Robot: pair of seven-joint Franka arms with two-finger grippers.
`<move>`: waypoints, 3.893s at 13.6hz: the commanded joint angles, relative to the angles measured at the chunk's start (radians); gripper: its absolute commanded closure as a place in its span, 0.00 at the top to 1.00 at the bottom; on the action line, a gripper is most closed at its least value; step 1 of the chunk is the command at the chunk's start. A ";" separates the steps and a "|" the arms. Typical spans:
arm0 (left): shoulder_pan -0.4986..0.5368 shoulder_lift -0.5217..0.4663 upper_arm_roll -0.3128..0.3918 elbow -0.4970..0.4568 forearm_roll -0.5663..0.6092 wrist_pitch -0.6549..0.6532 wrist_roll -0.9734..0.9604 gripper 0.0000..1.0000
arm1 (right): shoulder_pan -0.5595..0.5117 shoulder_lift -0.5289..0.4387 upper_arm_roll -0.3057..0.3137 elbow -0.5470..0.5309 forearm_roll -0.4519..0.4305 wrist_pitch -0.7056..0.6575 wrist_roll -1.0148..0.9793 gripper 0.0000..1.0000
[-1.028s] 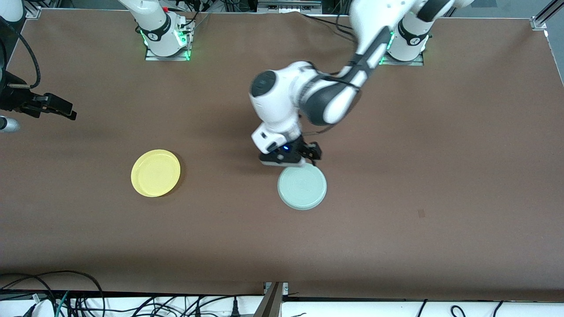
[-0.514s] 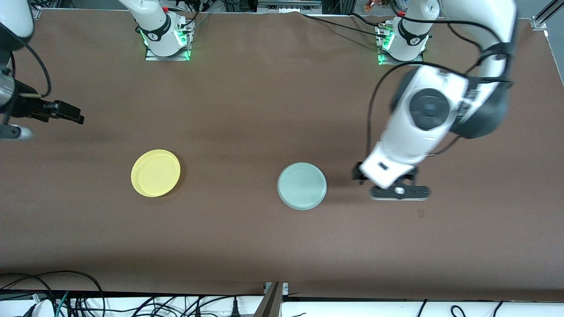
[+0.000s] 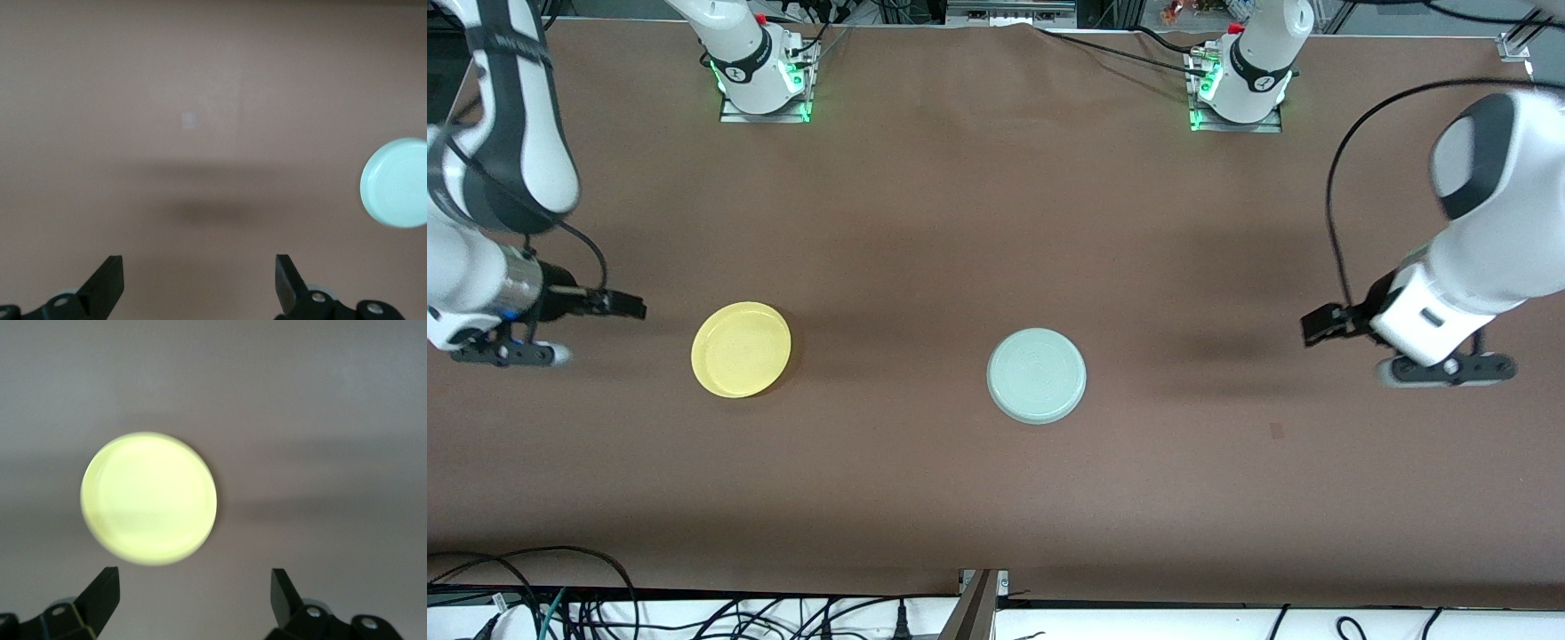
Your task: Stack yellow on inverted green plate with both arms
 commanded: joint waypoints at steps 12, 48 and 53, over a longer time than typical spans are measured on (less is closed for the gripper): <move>-0.012 -0.078 0.106 -0.047 -0.032 -0.043 0.121 1.00 | -0.014 0.197 0.004 -0.194 0.017 0.386 -0.059 0.00; -0.012 -0.038 0.096 0.038 -0.026 -0.140 0.117 1.00 | 0.579 0.306 0.034 0.346 0.074 0.156 0.816 1.00; -0.008 -0.038 0.096 0.038 -0.027 -0.140 0.119 1.00 | 0.567 0.162 -0.208 0.346 0.090 -0.209 0.374 1.00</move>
